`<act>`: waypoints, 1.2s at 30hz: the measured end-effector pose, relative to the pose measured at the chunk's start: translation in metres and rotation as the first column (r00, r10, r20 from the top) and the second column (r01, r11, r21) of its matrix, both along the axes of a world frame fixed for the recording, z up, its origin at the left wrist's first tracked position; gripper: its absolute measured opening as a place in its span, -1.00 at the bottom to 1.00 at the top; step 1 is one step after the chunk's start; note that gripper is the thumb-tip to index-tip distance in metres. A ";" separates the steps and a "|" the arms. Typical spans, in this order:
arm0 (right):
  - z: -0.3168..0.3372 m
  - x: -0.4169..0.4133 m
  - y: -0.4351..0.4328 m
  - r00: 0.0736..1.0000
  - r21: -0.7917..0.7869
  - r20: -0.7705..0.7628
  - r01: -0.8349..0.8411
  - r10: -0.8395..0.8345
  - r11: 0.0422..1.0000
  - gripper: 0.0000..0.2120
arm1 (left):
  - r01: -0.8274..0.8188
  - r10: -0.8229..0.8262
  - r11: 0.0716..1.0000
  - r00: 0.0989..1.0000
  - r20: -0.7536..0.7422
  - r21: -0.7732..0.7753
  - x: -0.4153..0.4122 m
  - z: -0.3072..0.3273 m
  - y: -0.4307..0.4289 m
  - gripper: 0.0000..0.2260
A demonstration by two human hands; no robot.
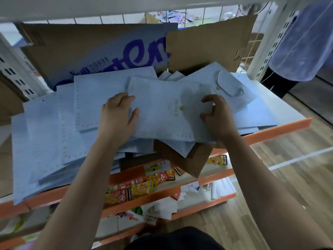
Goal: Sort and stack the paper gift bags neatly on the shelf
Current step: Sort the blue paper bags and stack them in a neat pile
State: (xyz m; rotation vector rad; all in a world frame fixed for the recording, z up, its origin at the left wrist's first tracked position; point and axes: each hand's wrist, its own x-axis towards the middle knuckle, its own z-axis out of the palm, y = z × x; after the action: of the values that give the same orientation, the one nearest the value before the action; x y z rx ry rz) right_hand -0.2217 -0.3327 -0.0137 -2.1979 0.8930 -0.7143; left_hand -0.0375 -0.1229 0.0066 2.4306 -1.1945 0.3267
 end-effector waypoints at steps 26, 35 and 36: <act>0.007 0.002 0.013 0.953 0.387 0.303 -0.116 -0.007 0.915 -0.44 | -0.204 0.106 0.926 0.948 -0.300 -0.319 0.023 0.011 -0.029 -0.73; -0.015 0.019 0.020 0.946 0.553 0.287 -0.036 -0.150 0.833 -0.80 | -0.058 0.042 0.992 0.990 -0.136 -0.113 0.090 0.010 -0.033 -0.75; -0.018 0.021 0.019 0.952 0.553 0.258 -0.005 -0.165 0.833 -0.78 | -0.080 0.076 0.996 0.991 -0.111 -0.033 0.101 0.011 -0.033 -0.69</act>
State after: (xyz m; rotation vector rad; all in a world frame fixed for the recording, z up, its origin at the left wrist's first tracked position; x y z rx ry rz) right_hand -0.2010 -0.3132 -0.0320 -1.5034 0.9021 -0.6976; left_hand 0.0635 -0.1557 0.0177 2.4334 -1.0395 0.2323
